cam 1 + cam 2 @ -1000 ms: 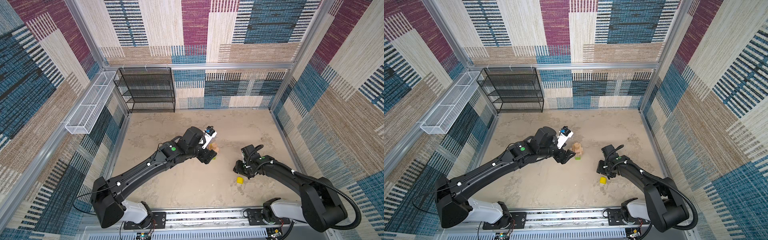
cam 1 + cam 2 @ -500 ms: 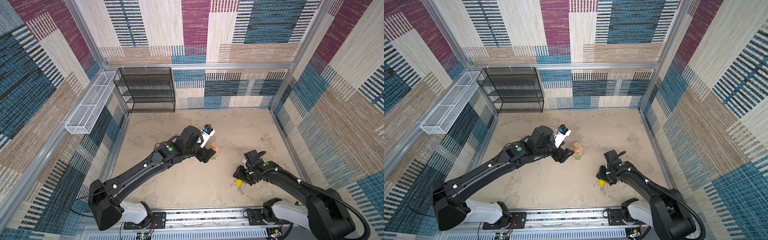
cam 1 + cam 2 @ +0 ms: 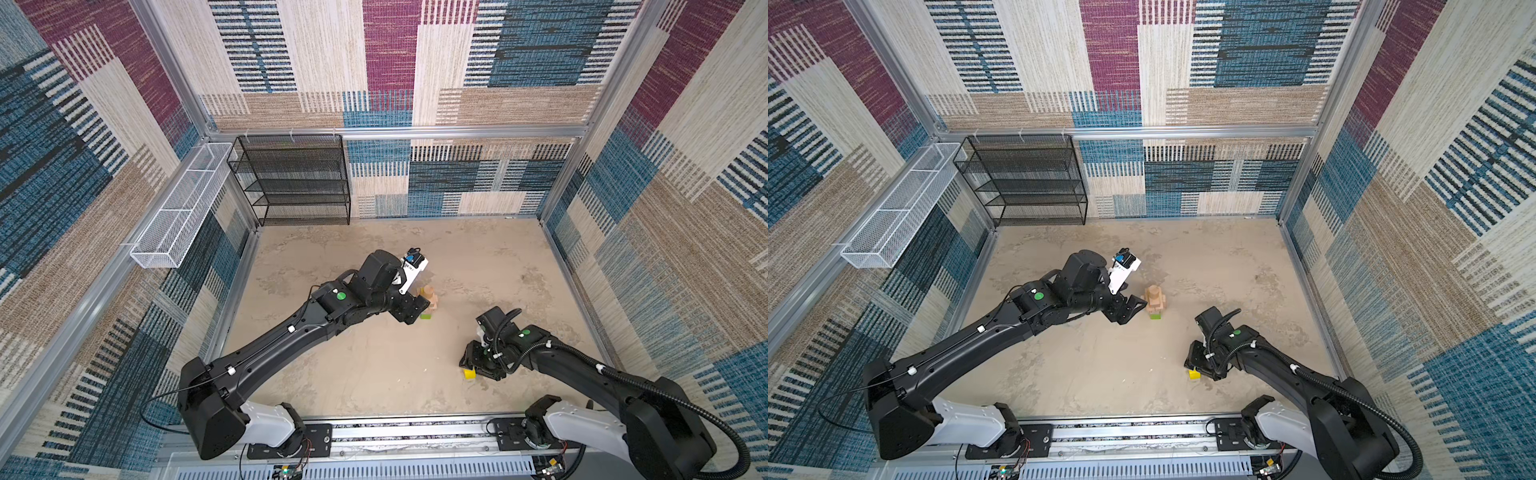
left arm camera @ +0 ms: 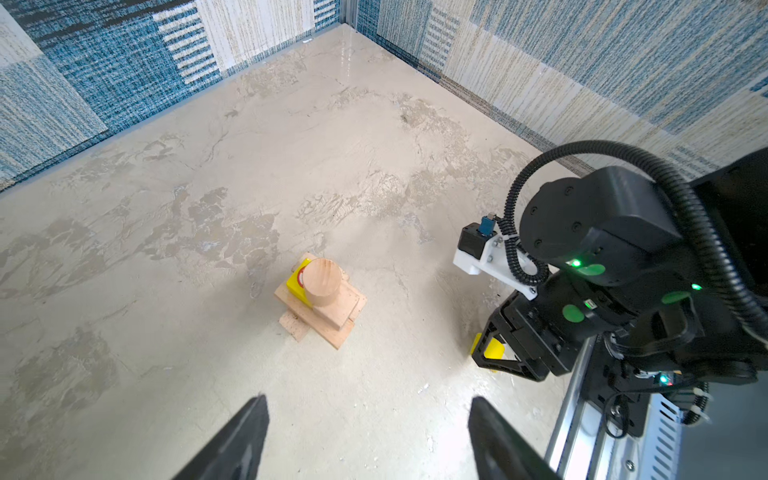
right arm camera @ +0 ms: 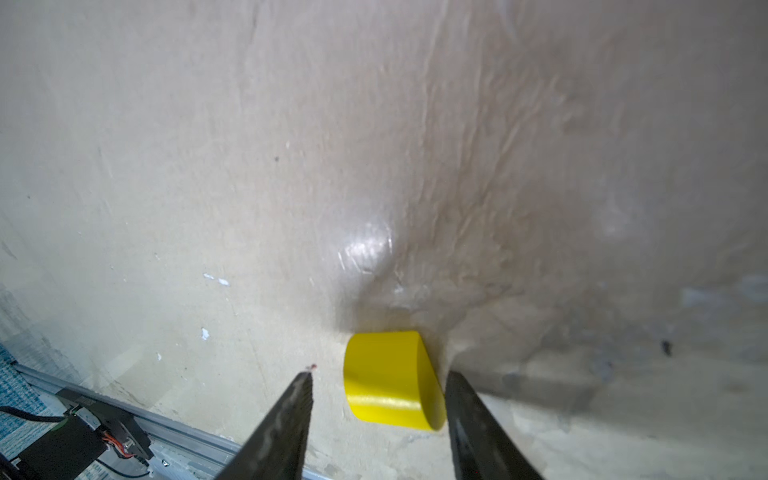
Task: Build the wood block tower
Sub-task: 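Close the right gripper on the yellow half-round block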
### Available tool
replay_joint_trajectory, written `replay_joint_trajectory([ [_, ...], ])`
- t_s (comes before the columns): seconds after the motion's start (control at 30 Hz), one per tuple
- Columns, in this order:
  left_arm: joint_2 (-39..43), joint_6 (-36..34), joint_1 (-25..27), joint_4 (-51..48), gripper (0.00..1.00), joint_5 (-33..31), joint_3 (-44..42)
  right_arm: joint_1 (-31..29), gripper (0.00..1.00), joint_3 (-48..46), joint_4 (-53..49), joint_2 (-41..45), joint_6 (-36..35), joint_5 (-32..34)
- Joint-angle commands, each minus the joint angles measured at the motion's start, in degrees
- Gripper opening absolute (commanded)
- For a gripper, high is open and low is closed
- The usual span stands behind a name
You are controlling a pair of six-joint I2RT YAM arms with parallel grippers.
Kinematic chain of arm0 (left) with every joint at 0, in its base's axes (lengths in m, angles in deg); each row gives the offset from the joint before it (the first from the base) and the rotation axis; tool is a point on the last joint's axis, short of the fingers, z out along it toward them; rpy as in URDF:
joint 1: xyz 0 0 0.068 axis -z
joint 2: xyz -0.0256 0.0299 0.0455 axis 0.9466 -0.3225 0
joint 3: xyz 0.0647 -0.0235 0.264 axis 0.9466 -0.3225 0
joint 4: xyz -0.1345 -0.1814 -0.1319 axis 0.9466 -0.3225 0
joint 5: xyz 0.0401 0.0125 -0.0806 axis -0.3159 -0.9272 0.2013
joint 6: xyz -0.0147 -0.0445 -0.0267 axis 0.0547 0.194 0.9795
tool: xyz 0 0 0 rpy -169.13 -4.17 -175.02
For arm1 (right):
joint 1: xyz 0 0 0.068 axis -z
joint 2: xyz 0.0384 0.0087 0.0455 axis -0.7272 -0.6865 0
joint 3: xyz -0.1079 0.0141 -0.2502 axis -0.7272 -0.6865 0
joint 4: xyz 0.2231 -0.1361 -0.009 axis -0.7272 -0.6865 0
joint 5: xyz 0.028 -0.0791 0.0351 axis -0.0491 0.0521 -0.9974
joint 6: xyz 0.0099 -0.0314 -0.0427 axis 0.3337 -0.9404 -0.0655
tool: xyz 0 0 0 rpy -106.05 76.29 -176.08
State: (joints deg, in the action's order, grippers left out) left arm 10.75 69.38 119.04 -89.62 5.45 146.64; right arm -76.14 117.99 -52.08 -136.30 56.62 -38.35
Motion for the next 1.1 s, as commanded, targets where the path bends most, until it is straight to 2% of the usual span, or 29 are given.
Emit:
replay_joint_trajectory([
  [0.0,0.18,0.98,-0.06,-0.8,0.81,-1.87,0.46,-0.91,0.57,1.52,-3.84,0.0,2.15,4.57],
  [0.23,0.39,1.08,-0.4,-1.23,0.81,-1.8,0.59,-2.86,0.55,2.74,-5.09,0.94,4.24,5.97],
  [0.33,0.56,1.33,-0.48,-1.18,0.81,-1.91,0.52,-4.77,0.52,3.18,-4.63,0.29,4.95,6.29],
  [0.57,1.34,1.26,-0.5,-1.5,0.81,-2.51,0.51,-8.83,0.52,5.0,-5.45,-1.91,5.37,8.76],
  [0.87,1.94,1.5,-0.58,-1.5,0.8,-1.14,0.56,-10.71,0.51,7.15,-8.47,-3.53,4.16,11.68],
  [1.07,2.03,1.4,-0.66,-1.48,0.81,-1.06,0.44,-10.85,0.55,6.69,-7.77,-3.96,2.11,13.07],
])
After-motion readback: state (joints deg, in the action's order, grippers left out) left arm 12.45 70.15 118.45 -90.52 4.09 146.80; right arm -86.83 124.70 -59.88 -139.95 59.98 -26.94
